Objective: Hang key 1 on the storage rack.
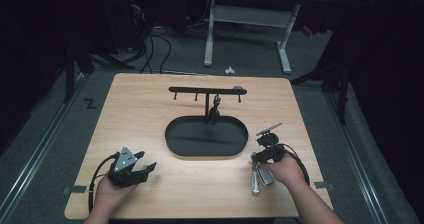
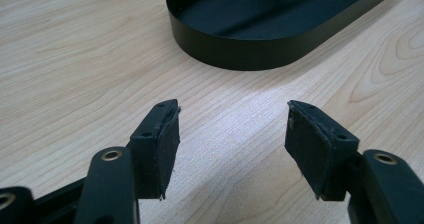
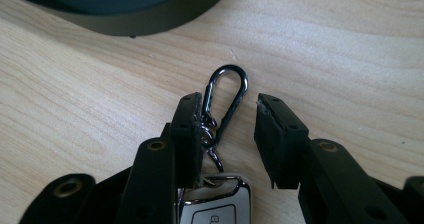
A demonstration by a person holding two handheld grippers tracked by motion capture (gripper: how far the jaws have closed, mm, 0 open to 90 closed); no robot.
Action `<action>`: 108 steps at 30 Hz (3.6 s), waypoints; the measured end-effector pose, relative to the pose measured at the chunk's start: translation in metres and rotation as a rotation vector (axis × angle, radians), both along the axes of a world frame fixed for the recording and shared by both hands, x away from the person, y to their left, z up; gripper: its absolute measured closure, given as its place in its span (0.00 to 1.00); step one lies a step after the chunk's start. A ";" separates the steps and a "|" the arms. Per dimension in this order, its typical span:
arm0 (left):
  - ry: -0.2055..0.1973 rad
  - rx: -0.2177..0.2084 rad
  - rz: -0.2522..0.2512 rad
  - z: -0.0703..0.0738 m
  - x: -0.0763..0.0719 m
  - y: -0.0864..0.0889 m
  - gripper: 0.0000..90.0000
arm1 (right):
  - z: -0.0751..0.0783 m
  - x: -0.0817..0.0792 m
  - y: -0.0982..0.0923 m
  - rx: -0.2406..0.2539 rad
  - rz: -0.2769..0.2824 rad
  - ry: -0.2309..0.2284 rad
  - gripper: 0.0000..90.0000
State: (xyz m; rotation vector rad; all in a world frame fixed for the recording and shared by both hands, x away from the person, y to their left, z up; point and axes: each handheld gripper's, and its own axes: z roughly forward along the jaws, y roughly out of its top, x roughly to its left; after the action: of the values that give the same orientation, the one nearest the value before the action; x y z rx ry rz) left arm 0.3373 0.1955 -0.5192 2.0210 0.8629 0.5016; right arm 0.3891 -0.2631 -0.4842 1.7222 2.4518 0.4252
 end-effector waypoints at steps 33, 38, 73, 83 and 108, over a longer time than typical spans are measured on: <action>0.004 0.006 -0.004 -0.001 0.000 -0.001 0.43 | -0.003 0.001 0.012 -0.024 0.065 0.015 0.91; 0.003 0.005 -0.005 -0.001 0.000 -0.001 0.43 | -0.005 0.001 0.014 -0.037 0.090 0.016 0.90; -0.002 0.008 -0.005 0.000 -0.001 -0.002 0.43 | 0.026 -0.002 0.008 -0.019 0.163 -0.030 0.94; -0.001 0.007 -0.004 0.000 -0.002 -0.002 0.43 | 0.047 -0.005 0.004 0.021 0.140 -0.059 0.94; -0.001 0.004 -0.003 0.000 -0.001 -0.002 0.43 | 0.099 0.000 0.004 0.045 0.143 -0.138 0.95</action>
State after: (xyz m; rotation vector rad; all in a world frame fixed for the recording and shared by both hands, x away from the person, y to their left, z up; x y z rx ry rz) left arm 0.3360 0.1939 -0.5196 2.0252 0.8586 0.5029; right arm 0.3890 -0.2592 -0.3855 1.4835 2.4917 0.5972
